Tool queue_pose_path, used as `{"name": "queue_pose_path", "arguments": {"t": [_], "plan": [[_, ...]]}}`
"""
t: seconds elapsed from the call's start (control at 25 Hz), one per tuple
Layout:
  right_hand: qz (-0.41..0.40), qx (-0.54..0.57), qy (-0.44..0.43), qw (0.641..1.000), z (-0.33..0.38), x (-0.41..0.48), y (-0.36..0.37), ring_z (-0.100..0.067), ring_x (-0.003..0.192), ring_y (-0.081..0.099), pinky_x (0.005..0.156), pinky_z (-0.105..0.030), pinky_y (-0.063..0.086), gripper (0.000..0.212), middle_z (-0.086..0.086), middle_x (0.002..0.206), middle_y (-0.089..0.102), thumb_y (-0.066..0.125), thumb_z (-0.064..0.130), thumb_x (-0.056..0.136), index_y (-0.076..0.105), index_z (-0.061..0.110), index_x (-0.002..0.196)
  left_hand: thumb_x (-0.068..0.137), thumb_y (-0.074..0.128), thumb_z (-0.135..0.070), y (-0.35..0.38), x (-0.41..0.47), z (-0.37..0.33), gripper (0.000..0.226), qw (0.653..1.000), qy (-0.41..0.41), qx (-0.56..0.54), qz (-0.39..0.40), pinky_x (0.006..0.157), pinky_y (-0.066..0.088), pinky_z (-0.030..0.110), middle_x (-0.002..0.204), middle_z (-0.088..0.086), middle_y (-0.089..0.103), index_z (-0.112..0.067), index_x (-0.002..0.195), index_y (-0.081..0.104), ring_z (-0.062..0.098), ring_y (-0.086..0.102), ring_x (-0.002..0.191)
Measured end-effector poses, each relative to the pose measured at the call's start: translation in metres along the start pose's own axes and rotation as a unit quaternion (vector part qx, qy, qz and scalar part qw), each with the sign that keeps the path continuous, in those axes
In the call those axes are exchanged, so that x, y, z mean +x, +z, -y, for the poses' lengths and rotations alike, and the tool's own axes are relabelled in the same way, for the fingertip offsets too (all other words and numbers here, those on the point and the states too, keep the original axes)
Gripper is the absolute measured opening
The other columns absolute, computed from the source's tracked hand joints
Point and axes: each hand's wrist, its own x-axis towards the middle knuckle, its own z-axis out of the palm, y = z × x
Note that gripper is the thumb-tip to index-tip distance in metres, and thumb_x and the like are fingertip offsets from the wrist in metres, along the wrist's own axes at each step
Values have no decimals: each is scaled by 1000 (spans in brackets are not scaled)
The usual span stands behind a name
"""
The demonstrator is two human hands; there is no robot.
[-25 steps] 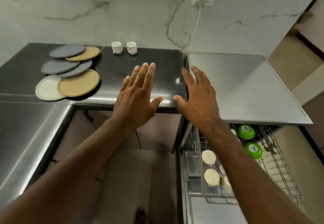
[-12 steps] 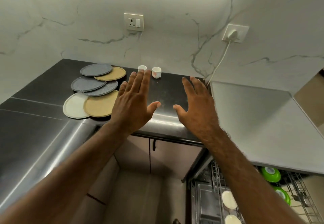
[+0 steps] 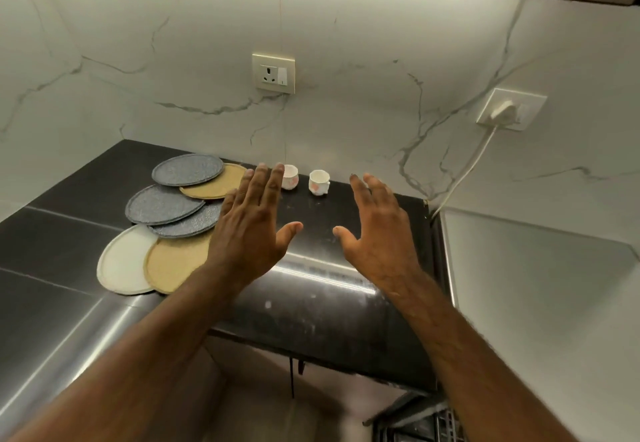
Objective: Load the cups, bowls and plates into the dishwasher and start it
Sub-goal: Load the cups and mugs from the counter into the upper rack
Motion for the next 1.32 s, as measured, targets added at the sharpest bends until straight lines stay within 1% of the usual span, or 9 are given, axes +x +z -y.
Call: {"name": "queue_pose_path", "arguments": {"t": [0.24, 0.36, 0.6, 0.8, 0.84, 0.92, 1.0, 1.16, 1.32], "plan": [[42, 13, 27, 999, -19, 70, 55, -19, 153, 17, 120, -42, 24, 93, 1, 166, 17, 71, 44, 89, 14, 26, 160, 94, 49, -66, 54, 62, 36, 99, 999, -27, -6, 34, 125, 7, 43, 171, 5, -7, -30, 161, -15, 24, -4, 157], [59, 52, 64, 995, -26, 106, 87, -19, 153, 19, 120, -41, 26, 94, 1, 167, 19, 73, 44, 89, 14, 24, 160, 94, 50, -65, 88, 100, 62, 100, 998, -33, -8, 60, 126, 12, 44, 171, 6, -5, -29, 161, -14, 26, -1, 158], [70, 114, 159, 978, -40, 181, 142, -19, 152, 22, 120, -39, 26, 99, -1, 167, 21, 76, 45, 86, 16, 20, 160, 84, 66, -66, 151, 184, 112, 112, 990, -84, -89, 76, 121, 30, 49, 168, 11, 19, -18, 162, 1, 29, 21, 154], [83, 151, 224, 959, -52, 232, 199, -23, 149, 31, 118, -41, 32, 103, -2, 163, 30, 80, 46, 81, 20, 17, 159, 75, 82, -56, 193, 242, 136, 124, 966, -157, -177, 101, 117, 36, 49, 166, 12, 25, -15, 162, 5, 32, 32, 149], [87, 158, 242, 953, -54, 240, 212, -24, 146, 35, 117, -42, 36, 102, -1, 160, 35, 81, 47, 78, 24, 18, 158, 74, 85, -53, 201, 251, 140, 125, 960, -172, -191, 112, 116, 35, 49, 165, 12, 26, -14, 162, 5, 32, 32, 149], [90, 166, 274, 943, -63, 252, 239, -24, 134, 50, 107, -46, 48, 97, 1, 146, 51, 84, 51, 68, 35, 23, 146, 70, 89, -48, 217, 264, 149, 128, 945, -212, -213, 131, 114, 36, 48, 163, 14, 31, -14, 162, 6, 33, 34, 148], [83, 190, 299, 931, -74, 261, 266, -22, 124, 57, 100, -45, 53, 96, 3, 133, 58, 87, 51, 59, 39, 22, 138, 66, 92, -45, 230, 273, 160, 132, 929, -244, -234, 153, 114, 37, 47, 162, 16, 33, -12, 161, 7, 34, 35, 147], [69, 233, 345, 907, -73, 274, 282, -25, 135, 50, 109, -45, 47, 122, -1, 148, 51, 96, 38, 55, 27, 19, 154, 61, 94, -45, 250, 284, 169, 137, 915, -268, -242, 182, 113, 39, 47, 158, 17, 40, -11, 161, 8, 34, 40, 144], [65, 255, 373, 890, -77, 291, 298, -26, 135, 49, 108, -44, 47, 126, -4, 148, 50, 97, 33, 57, 22, 21, 157, 61, 93, -47, 268, 295, 168, 130, 912, -265, -248, 189, 107, 44, 46, 150, 14, 49, -13, 159, 16, 34, 48, 137]]}}
